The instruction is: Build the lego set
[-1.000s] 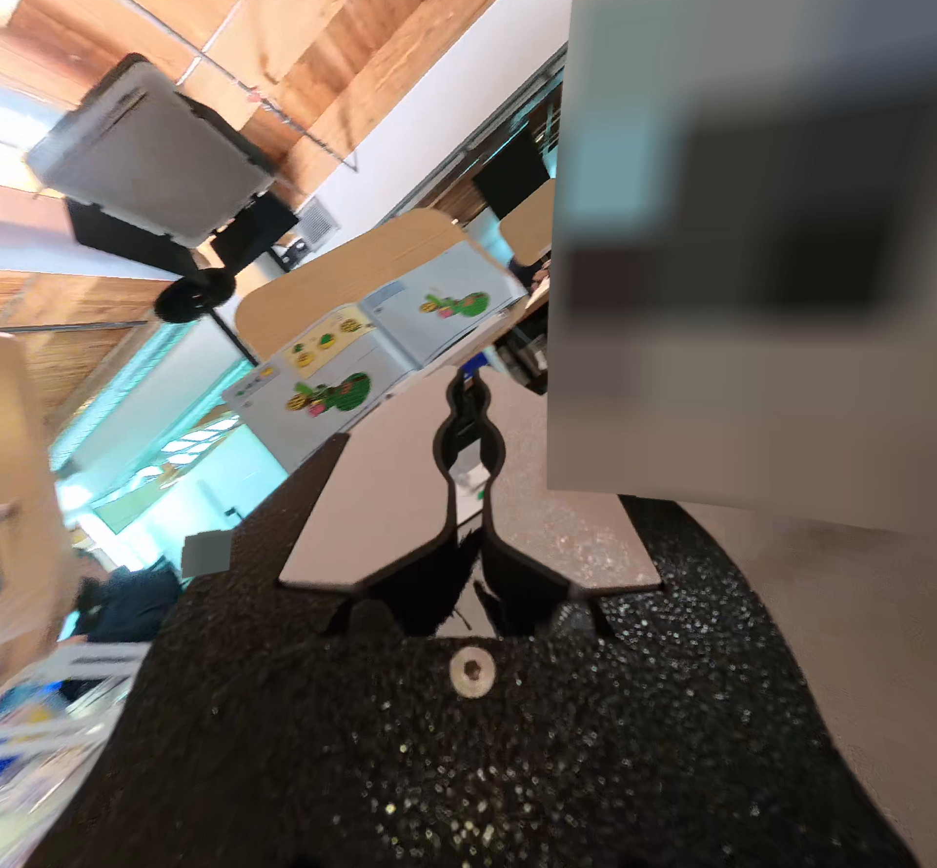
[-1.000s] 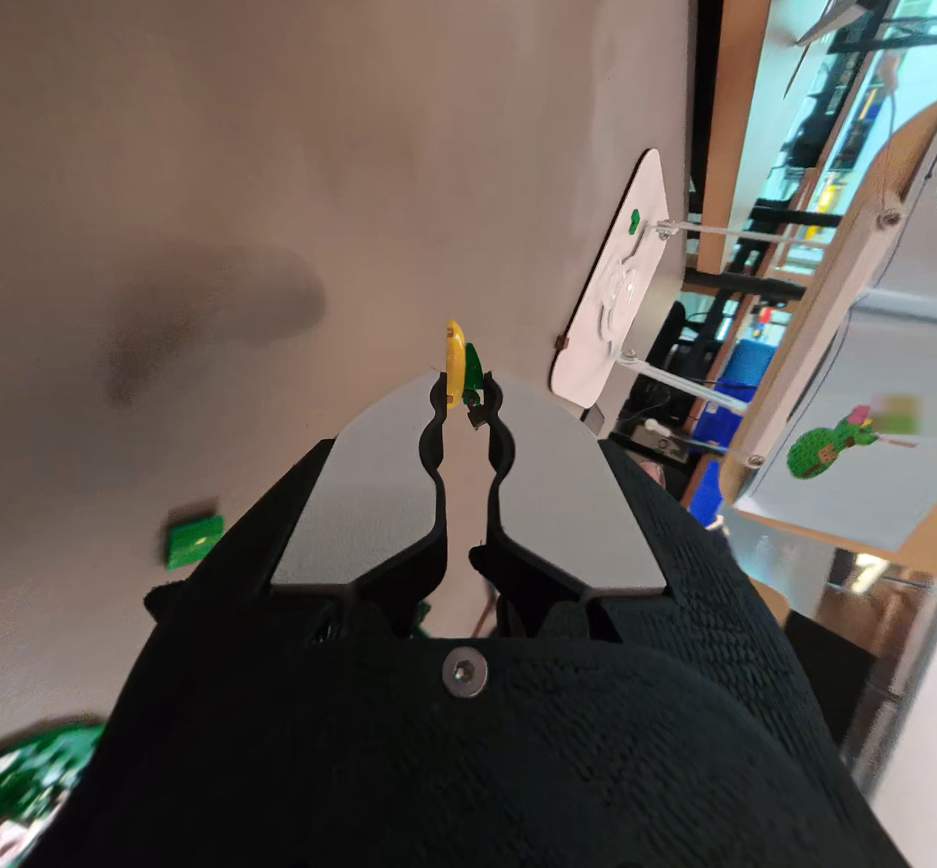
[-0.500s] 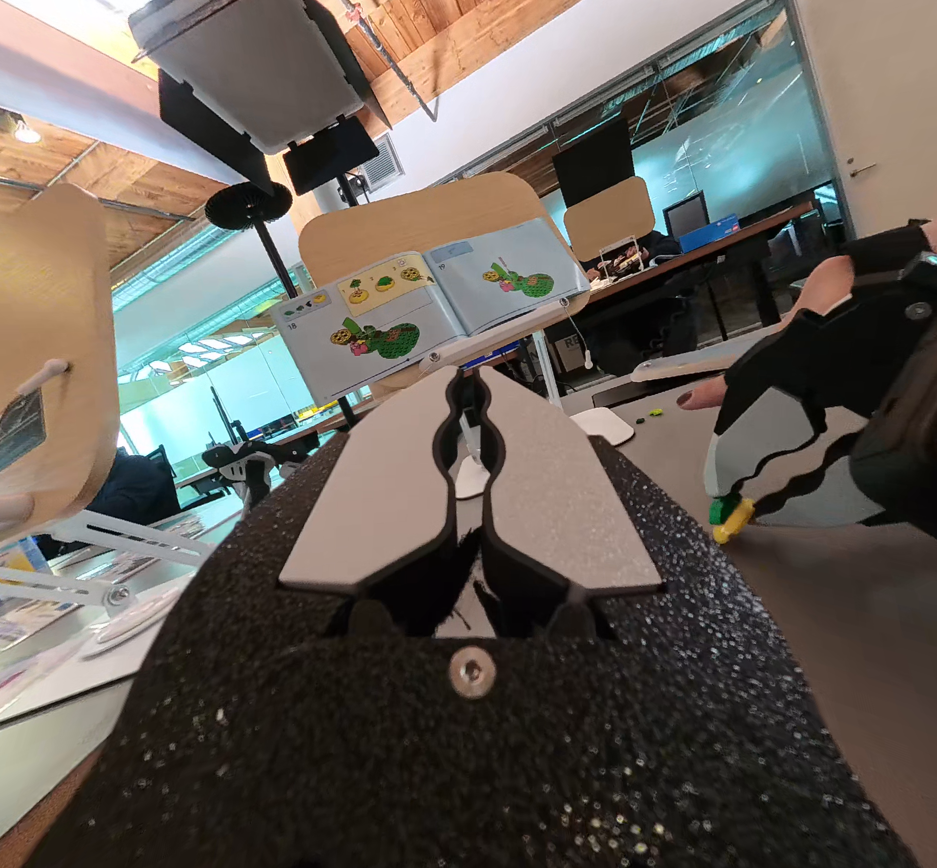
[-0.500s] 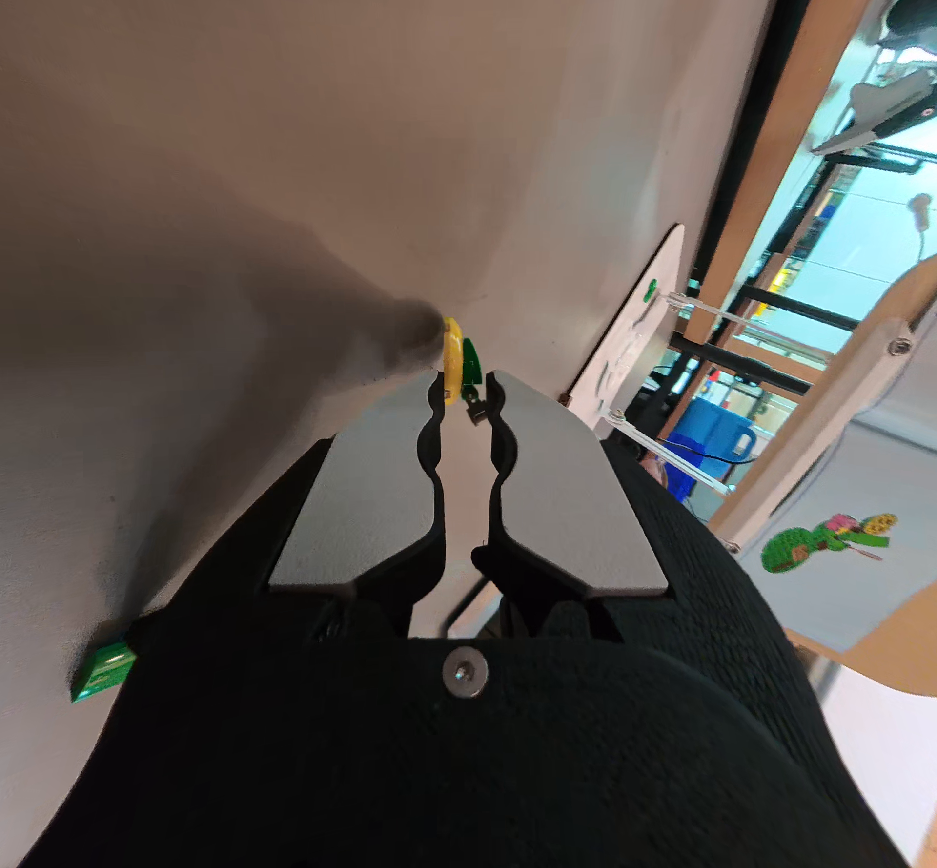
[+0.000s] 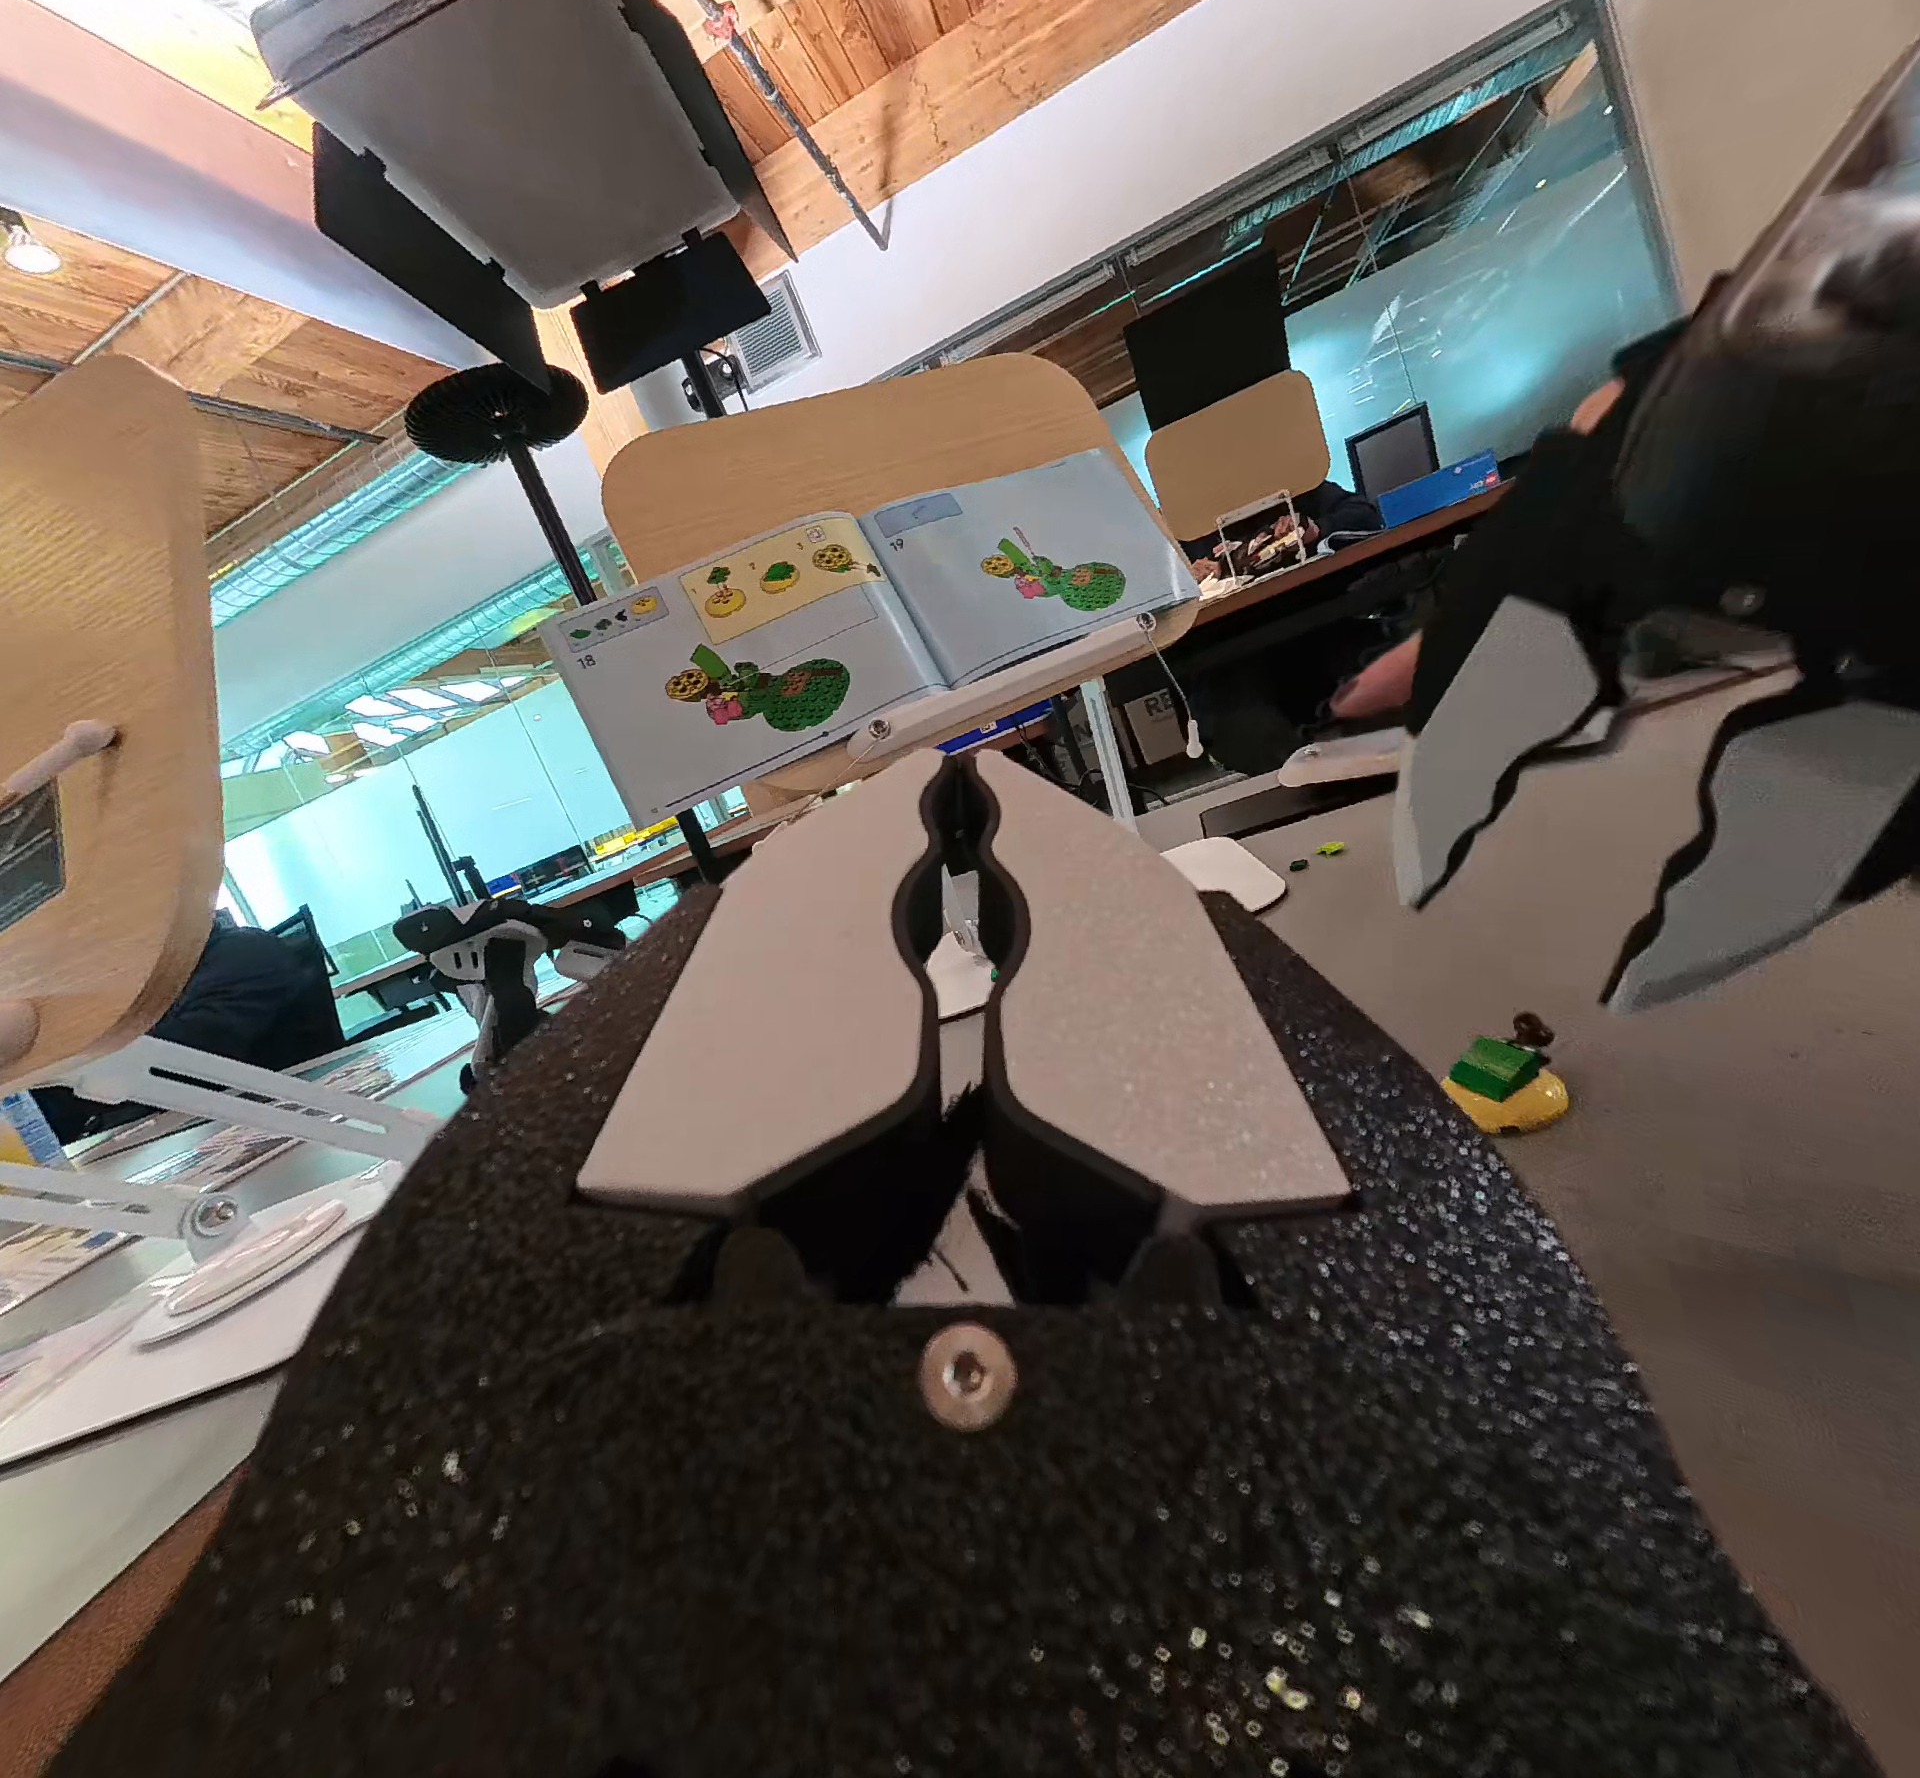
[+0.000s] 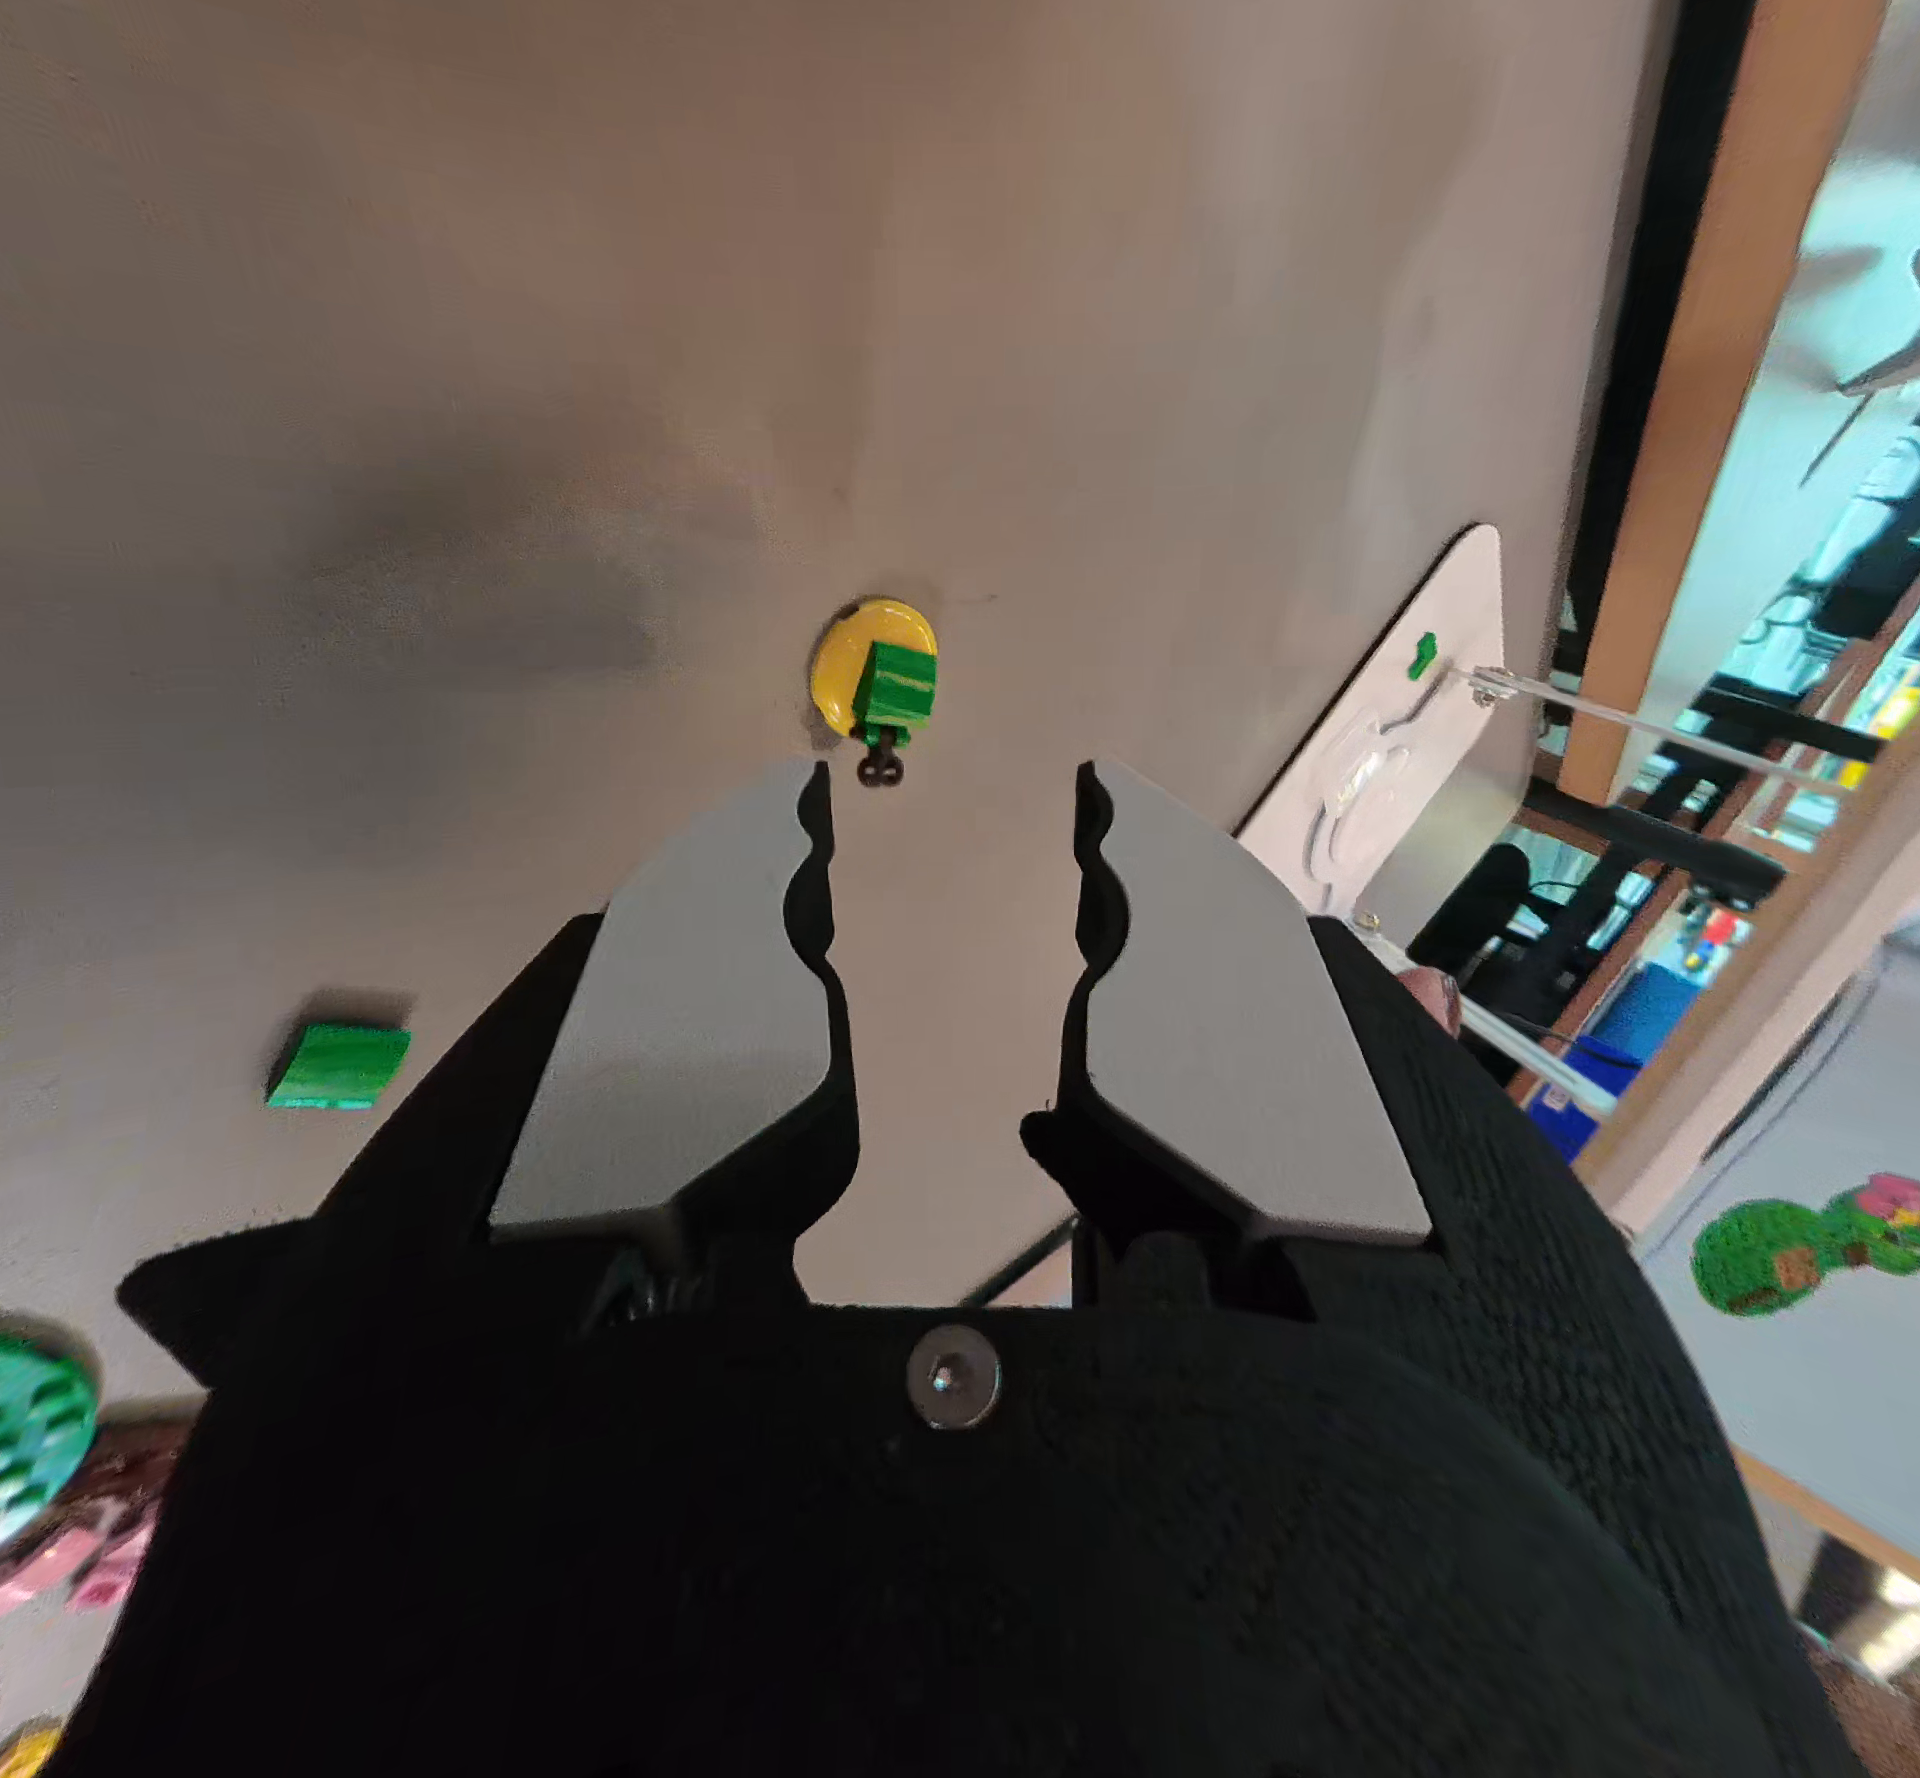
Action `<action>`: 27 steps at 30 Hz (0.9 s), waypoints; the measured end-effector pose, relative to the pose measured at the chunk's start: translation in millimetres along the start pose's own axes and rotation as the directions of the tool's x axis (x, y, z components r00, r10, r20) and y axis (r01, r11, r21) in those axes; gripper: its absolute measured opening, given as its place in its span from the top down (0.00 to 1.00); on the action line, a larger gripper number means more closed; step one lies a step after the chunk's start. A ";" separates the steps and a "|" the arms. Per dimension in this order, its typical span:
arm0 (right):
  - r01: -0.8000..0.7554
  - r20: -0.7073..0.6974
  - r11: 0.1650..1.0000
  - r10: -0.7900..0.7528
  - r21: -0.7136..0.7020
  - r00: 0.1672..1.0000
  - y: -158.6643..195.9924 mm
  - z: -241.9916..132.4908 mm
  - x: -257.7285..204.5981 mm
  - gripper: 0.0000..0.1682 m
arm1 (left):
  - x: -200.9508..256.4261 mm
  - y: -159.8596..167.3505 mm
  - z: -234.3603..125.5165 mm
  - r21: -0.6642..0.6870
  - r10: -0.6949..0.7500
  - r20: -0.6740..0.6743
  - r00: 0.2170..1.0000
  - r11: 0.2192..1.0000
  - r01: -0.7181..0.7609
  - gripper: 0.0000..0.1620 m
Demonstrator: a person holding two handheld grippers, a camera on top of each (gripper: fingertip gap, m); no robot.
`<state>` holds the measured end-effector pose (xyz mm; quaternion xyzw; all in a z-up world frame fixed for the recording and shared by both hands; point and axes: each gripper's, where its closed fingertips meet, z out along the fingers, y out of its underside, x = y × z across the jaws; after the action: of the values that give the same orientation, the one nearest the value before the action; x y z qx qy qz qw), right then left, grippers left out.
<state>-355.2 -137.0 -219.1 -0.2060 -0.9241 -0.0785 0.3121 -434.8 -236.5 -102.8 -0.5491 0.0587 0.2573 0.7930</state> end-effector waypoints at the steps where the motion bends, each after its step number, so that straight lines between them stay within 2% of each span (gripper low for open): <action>1: -0.015 -0.013 1.000 0.015 0.010 1.000 1.9 -6.4 2.8 0.74 | -0.4 0.5 0.0 -0.002 -0.006 0.000 1.000 1.000 0.006 1.00; 4: -0.186 -0.078 0.978 0.194 0.096 0.978 4.7 -34.6 18.0 0.75 | 8.0 4.2 2.1 -0.022 -0.048 -0.065 0.997 0.999 0.047 0.97; 7: -0.418 -0.191 0.862 0.479 0.286 0.857 10.6 -79.3 50.2 0.84 | 14.7 12.4 5.0 -0.077 -0.151 -0.113 0.982 0.987 0.142 0.91; 9: -0.511 -0.297 0.758 0.638 0.406 0.710 24.5 -114.5 74.8 0.91 | 17.5 17.8 6.1 -0.119 -0.211 -0.132 0.969 0.973 0.196 0.85; 12: -0.571 -0.406 0.587 0.809 0.574 0.424 50.1 -168.5 99.8 0.98 | 21.7 21.8 6.2 -0.149 -0.246 -0.137 0.960 0.963 0.225 0.84; 14: -0.561 -0.376 0.463 0.886 0.686 0.271 59.5 -194.4 106.3 1.00 | 23.2 23.4 6.6 -0.157 -0.237 -0.115 0.965 0.963 0.218 0.86; 16: -0.522 -0.294 0.332 0.943 0.785 0.158 63.4 -208.0 111.1 1.00 | 28.0 22.4 7.2 -0.174 -0.219 -0.115 0.969 0.965 0.197 0.87; 19: -0.415 -0.178 0.165 0.984 0.895 0.008 70.9 -213.8 125.5 1.00 | 35.9 16.1 10.1 -0.189 -0.218 -0.119 0.969 0.963 0.193 0.90; 21: -0.356 -0.145 0.106 0.986 0.929 -0.086 82.7 -206.3 139.0 1.00 | 39.6 12.9 16.8 -0.205 -0.209 -0.122 0.970 0.962 0.181 0.91; 23: -0.334 -0.106 0.044 0.980 0.941 -0.169 97.2 -187.0 153.8 1.00 | 37.9 10.7 31.2 -0.214 -0.178 -0.111 0.978 0.965 0.151 0.92; 24: -0.322 -0.072 -0.002 0.974 0.947 -0.217 105.1 -175.0 160.9 1.00 | 35.9 9.4 41.2 -0.214 -0.160 -0.108 0.981 0.968 0.135 0.98; 27: -0.247 0.085 -0.163 0.951 0.955 -0.297 120.8 -138.5 182.6 1.00 | 17.9 -9.6 85.3 -0.122 -0.113 -0.065 0.991 0.987 0.104 1.00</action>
<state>-359.5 -5.2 3.9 -0.5484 -0.1693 0.4279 0.6982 -430.9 -156.0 -68.1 -0.6063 0.0420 0.1968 0.7693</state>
